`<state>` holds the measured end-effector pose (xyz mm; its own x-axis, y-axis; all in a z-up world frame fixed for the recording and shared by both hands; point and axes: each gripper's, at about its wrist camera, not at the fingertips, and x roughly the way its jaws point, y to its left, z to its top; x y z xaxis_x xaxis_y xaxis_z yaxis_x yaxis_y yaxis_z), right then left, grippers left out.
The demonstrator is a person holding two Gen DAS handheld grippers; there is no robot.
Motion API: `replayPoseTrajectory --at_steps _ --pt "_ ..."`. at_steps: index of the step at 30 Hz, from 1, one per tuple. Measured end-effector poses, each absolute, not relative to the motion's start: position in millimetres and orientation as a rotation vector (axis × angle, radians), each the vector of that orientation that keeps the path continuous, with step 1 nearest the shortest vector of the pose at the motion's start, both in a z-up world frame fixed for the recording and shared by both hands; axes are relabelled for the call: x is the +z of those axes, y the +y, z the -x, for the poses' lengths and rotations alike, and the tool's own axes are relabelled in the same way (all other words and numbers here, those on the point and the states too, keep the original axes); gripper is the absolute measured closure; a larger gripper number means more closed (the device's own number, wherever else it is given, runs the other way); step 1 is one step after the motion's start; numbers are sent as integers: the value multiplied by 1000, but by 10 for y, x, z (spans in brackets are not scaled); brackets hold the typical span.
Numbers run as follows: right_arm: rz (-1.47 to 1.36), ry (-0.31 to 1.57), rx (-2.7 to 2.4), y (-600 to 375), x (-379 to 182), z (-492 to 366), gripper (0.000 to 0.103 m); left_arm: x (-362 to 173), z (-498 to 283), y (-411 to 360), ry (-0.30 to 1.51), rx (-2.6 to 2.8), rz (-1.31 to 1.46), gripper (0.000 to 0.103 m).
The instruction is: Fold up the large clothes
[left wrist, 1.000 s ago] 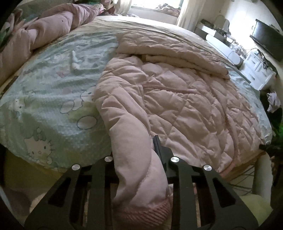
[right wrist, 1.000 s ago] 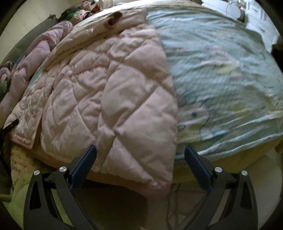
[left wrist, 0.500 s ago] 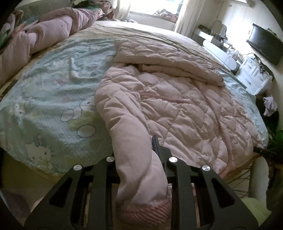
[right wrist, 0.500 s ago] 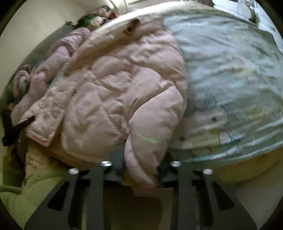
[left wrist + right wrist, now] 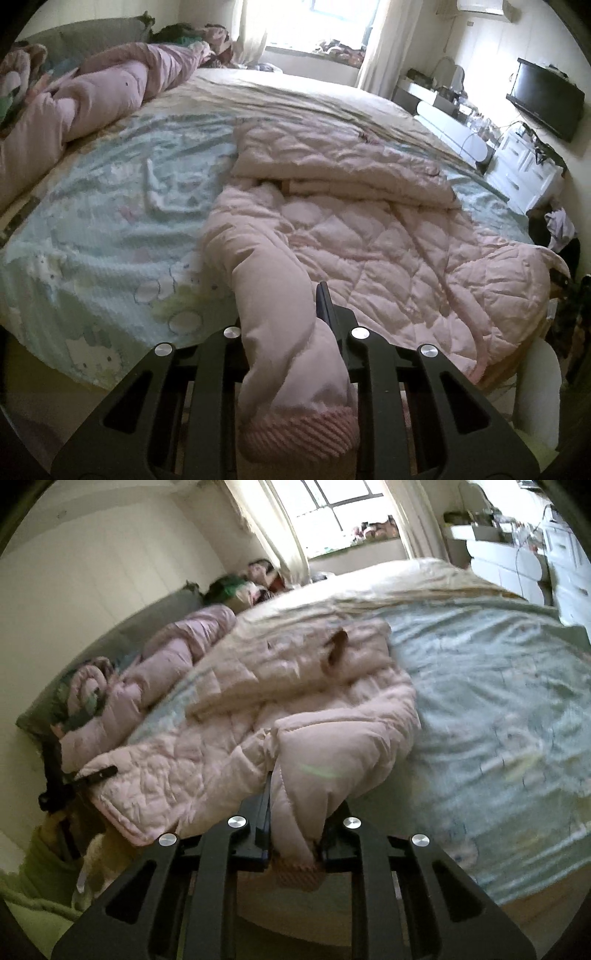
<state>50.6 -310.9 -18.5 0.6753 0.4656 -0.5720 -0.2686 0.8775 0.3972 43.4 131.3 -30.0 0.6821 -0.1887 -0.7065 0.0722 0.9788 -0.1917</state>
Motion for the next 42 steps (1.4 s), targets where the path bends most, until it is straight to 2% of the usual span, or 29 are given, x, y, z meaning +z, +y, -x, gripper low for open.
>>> replayPoseTrajectory --at_steps 22,42 --pt "-285 540 414 -3018 491 -1173 87 317 -975 1267 697 -129 108 89" --pt "-357 480 342 -3117 666 -1902 88 585 -1670 1318 665 -104 95 88"
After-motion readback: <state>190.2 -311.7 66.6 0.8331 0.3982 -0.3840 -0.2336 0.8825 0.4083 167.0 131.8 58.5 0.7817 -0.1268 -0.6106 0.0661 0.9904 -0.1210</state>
